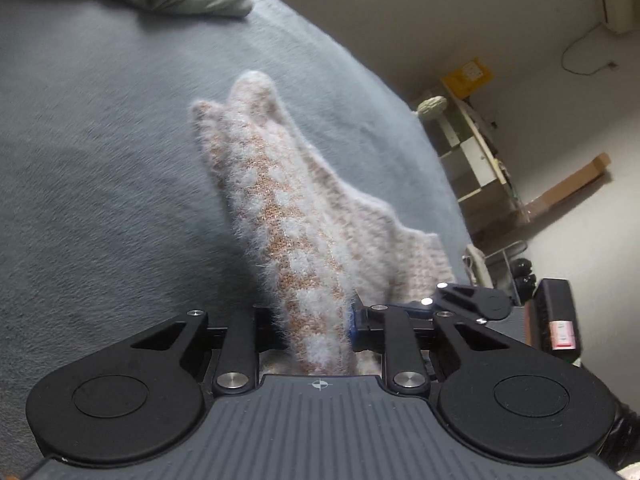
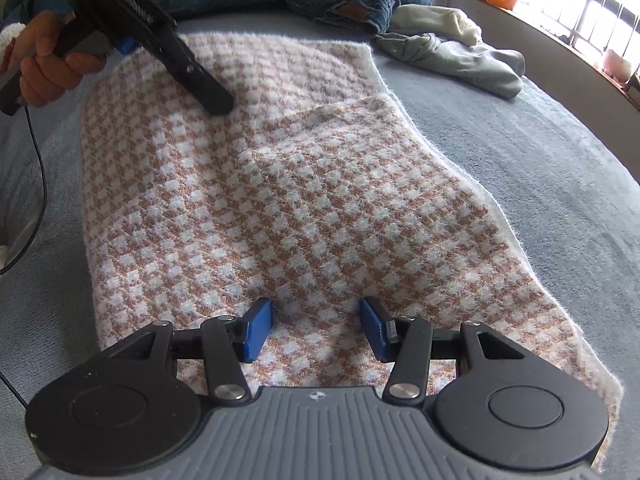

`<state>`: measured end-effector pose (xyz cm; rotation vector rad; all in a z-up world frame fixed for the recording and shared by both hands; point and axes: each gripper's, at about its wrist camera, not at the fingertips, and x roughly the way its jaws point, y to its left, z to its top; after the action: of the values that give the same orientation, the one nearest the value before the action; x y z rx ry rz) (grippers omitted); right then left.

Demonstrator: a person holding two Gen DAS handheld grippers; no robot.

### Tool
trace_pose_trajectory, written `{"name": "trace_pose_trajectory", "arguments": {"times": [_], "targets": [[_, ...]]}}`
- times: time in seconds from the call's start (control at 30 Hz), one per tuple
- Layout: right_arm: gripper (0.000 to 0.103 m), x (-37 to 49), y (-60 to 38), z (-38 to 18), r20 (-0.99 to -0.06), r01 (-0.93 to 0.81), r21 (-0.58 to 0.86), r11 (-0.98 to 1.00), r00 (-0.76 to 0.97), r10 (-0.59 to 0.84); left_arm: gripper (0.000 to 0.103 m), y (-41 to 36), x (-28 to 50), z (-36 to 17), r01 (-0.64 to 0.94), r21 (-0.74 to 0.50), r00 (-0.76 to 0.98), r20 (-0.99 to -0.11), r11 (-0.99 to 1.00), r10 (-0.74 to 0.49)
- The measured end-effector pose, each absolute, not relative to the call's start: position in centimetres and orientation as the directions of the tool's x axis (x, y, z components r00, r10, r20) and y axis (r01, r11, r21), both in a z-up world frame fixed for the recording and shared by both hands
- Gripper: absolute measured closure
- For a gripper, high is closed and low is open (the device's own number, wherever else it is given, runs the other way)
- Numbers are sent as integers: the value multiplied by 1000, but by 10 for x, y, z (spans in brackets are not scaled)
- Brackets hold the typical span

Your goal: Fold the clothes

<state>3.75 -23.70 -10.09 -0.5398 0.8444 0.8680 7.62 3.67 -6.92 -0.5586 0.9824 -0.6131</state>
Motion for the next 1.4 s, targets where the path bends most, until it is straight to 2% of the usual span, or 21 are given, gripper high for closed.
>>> {"name": "trace_pose_trajectory", "arguments": {"times": [0.17, 0.43, 0.77, 0.97, 1.07, 1.1, 1.13, 1.17, 1.2, 1.23, 1.3, 1.4], "targets": [[51, 32, -248, -102, -792, -825, -67, 561, 386, 473, 82, -1, 73, -34, 315, -621, 398, -600, 718, -694], [50, 23, -271, -106, -721, -805, -23, 592, 424, 548, 82, -85, 74, -2, 459, -485, 307, -699, 744, -646], [50, 20, -310, -117, -609, -759, 139, 636, 441, 659, 80, -169, 70, -8, 532, -396, 206, -796, 748, -569], [50, 8, -352, -115, -576, -713, 192, 674, 475, 666, 74, -211, 79, -24, 530, -368, 174, -835, 764, -522], [49, -6, -392, -109, -555, -637, 264, 724, 514, 654, 64, -231, 77, -34, 541, -344, 166, -851, 767, -498], [44, -9, -408, -109, -554, -585, 304, 752, 533, 639, 58, -237, 75, -37, 554, -330, 168, -855, 764, -491], [44, -12, -424, -110, -548, -535, 352, 768, 548, 632, 49, -243, 73, -41, 567, -315, 169, -859, 761, -483], [44, -15, -442, -112, -530, -482, 417, 770, 560, 637, 44, -250, 70, -44, 585, -300, 173, -861, 753, -477], [44, -17, -460, -115, -492, -424, 515, 745, 566, 662, 34, -255, 68, -44, 592, -297, 188, -854, 750, -486], [44, -17, -476, -120, -458, -356, 613, 705, 567, 684, 19, -259, 65, -44, 597, -295, 203, -845, 746, -496], [44, -16, -498, -130, -412, -242, 740, 628, 575, 707, 8, -264, 62, -45, 581, -296, 229, -834, 758, -501], [44, -16, -512, -135, -401, -175, 795, 581, 568, 719, 4, -269, 57, -45, 565, -282, 261, -830, 775, -492]]}}
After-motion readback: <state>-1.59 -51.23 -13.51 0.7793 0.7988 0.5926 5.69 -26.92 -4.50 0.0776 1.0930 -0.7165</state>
